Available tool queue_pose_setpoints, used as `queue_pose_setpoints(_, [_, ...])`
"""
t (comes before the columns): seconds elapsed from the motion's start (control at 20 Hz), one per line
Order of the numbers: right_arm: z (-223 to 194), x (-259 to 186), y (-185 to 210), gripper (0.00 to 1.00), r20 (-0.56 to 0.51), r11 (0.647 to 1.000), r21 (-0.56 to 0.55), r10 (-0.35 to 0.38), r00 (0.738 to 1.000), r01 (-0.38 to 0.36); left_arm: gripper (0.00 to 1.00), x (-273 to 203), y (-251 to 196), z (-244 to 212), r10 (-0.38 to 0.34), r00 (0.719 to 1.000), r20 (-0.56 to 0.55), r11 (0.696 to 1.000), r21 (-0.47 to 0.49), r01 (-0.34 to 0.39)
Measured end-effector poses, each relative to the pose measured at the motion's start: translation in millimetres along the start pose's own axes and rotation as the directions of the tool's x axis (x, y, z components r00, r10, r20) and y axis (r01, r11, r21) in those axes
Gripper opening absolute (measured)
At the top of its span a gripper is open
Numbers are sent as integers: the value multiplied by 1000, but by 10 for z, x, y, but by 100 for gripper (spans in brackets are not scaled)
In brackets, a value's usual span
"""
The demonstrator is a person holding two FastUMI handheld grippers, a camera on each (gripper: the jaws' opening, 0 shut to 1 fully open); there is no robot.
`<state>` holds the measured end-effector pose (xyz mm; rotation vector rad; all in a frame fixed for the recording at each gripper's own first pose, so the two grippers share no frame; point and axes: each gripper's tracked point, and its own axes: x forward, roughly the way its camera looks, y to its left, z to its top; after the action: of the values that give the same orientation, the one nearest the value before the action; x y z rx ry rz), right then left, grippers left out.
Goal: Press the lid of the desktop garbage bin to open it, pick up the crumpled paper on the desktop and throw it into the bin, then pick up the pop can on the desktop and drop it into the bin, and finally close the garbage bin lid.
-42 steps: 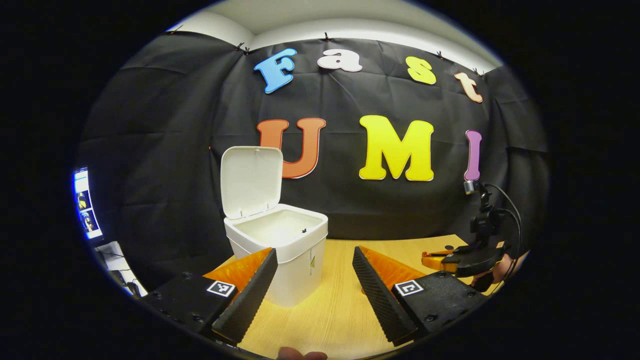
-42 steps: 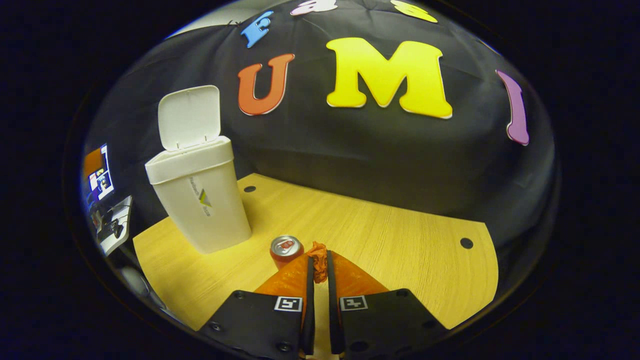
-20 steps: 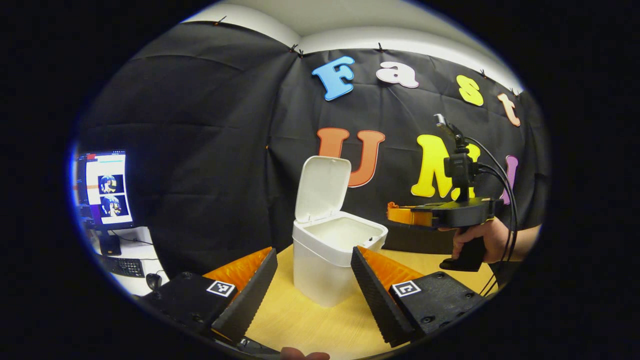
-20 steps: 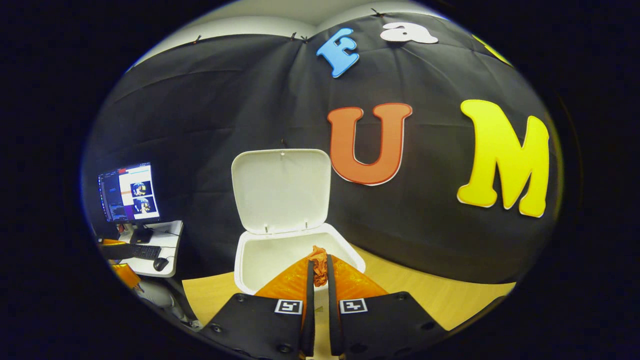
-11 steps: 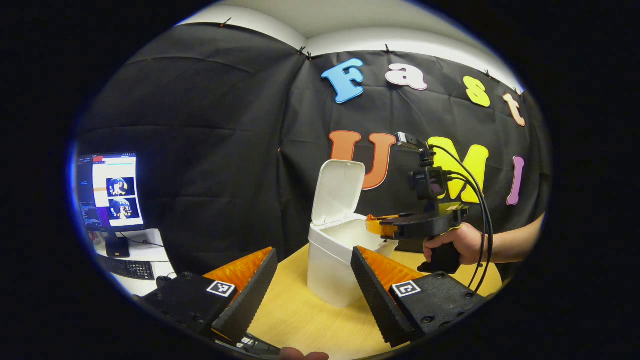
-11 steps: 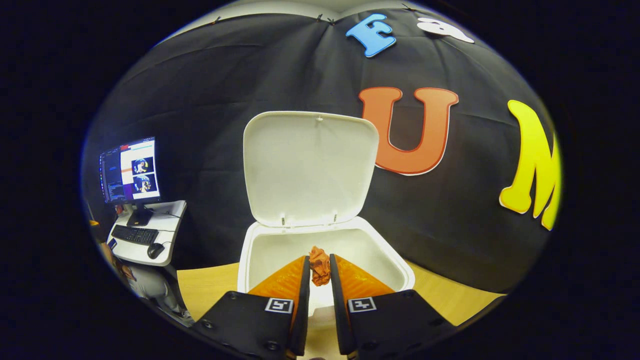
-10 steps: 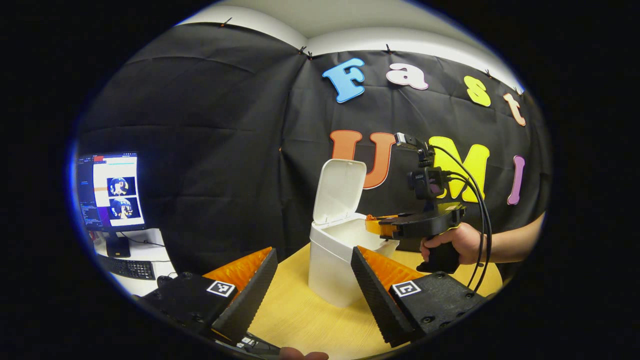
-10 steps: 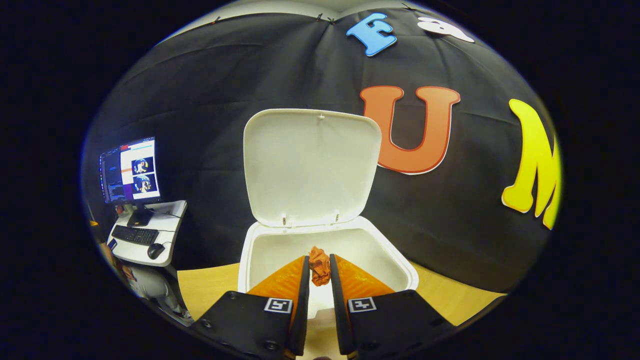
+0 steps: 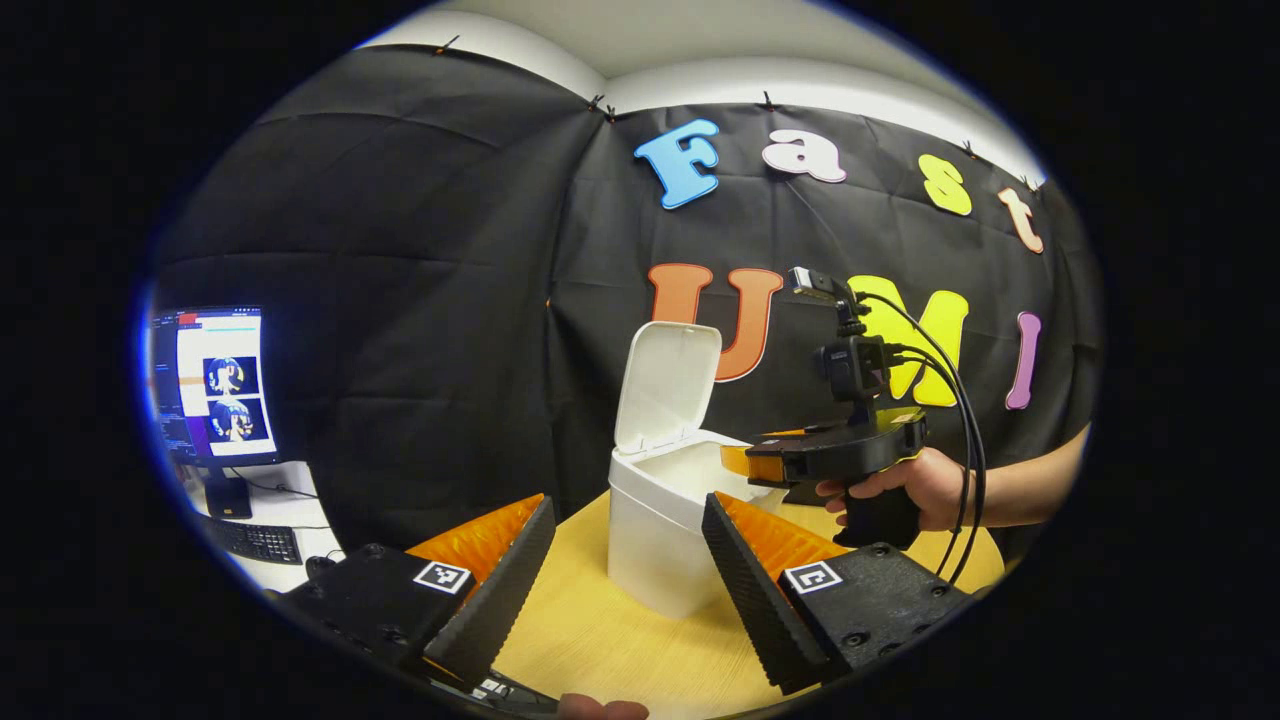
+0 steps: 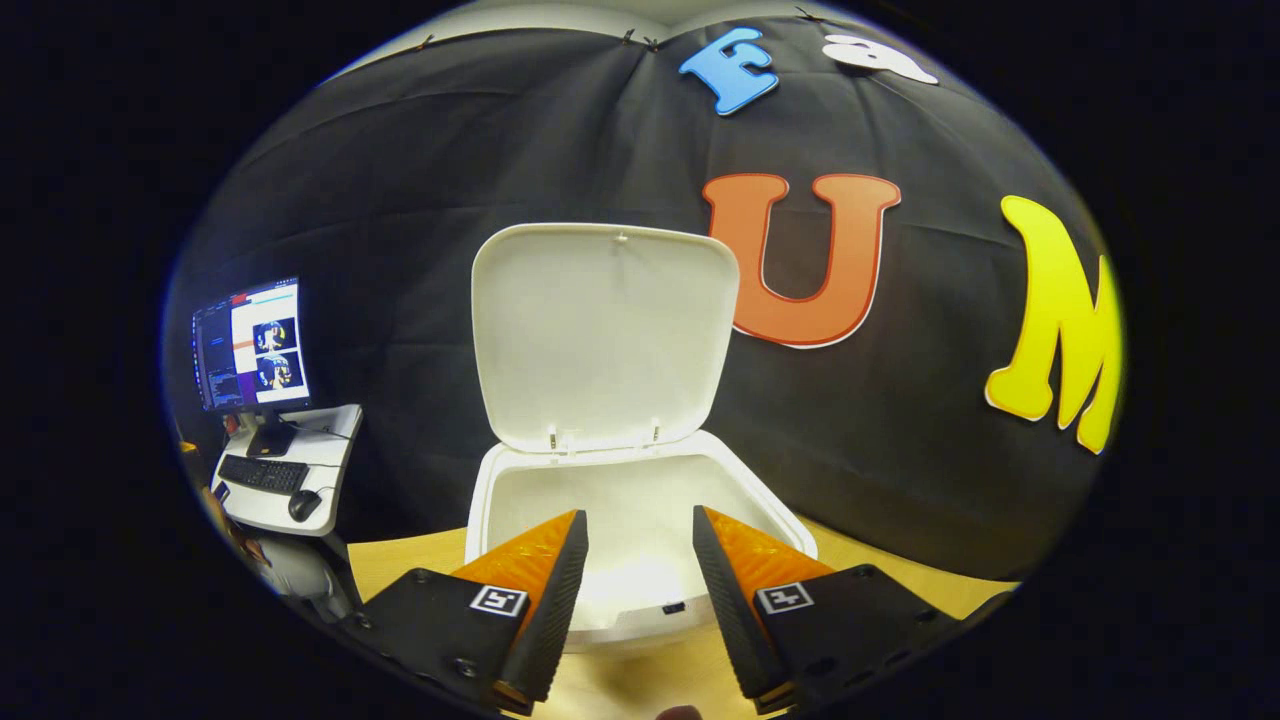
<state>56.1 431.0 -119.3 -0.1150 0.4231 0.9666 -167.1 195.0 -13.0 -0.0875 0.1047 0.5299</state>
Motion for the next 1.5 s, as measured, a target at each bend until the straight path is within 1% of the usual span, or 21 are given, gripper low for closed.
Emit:
queue_pose_setpoints(0.1, [89, -179, -52, 76, 33, 1000, 26, -14, 999, 13, 98, 31, -108, 41, -32, 999, 19, 999, 6, 32])
queue_pose_setpoints(0.2, [184, -402, -137, 81, 73, 998, 48, -38, 997, 34, 98, 66, -212, 42, -64, 998, 28, 998, 14, 64])
queue_pose_setpoints(0.4, [286, -926, -405, 82, 139, 989, 102, -121, 983, 107, 98, 105, -458, 50, -133, 991, 35, 991, 33, 132])
queue_pose_setpoints(0.45, [308, -1065, -465, 82, 157, 987, 102, -141, 977, 126, 98, 112, -529, 43, -154, 988, 32, 988, 38, 153])
queue_pose_setpoints(0.55, [342, -1337, -614, 86, 193, 981, 88, -186, 963, 172, 98, 129, -701, 16, -197, 980, 29, 980, 46, 195])
queue_pose_setpoints(0.7, [357, -1772, -788, 88, 248, 967, 68, -255, 935, 246, 98, 165, -978, -55, -255, 967, 17, 965, 62, 253])
queue_pose_setpoints(0.85, [289, -2155, -954, 91, 282, 951, 59, -308, 909, 304, 98, 188, -1280, -131, -323, 946, 6, 943, 81, 322])
queue_pose_setpoints(0.9, [234, -2277, -1049, 91, 283, 941, 65, -336, 899, 331, 98, 200, -1393, -154, -346, 938, 3, 935, 86, 345])
queue_pose_setpoints(1.0, [151, -2512, -1221, 91, 289, 918, 117, -396, 872, 378, 98, 227, -1610, -230, -388, 922, -5, 917, 96, 386])
queue_pose_setpoints(1.1, [105, -2790, -1429, 93, 308, 887, 165, -462, 832, 432, 98, 229, -1792, -311, -431, 902, -17, 897, 96, 431])
queue_pose_setpoints(1.2, [25, -3046, -1610, 94, 313, 858, 178, -513, 799, 482, 98, 232, -1949, -410, -460, 888, -27, 883, 90, 460])
queue_pose_setpoints(1.4, [-270, -3454, -1898, 94, 265, 808, 222, -588, 764, 545, 98, 307, -2240, -649, -502, 863, -58, 860, 68, 505])
queue_pose_setpoints(1.5, [-476, -3626, -2029, 92, 224, 781, 235, -623, 750, 578, 98, 338, -2347, -786, -505, 862, -40, 858, 88, 507])
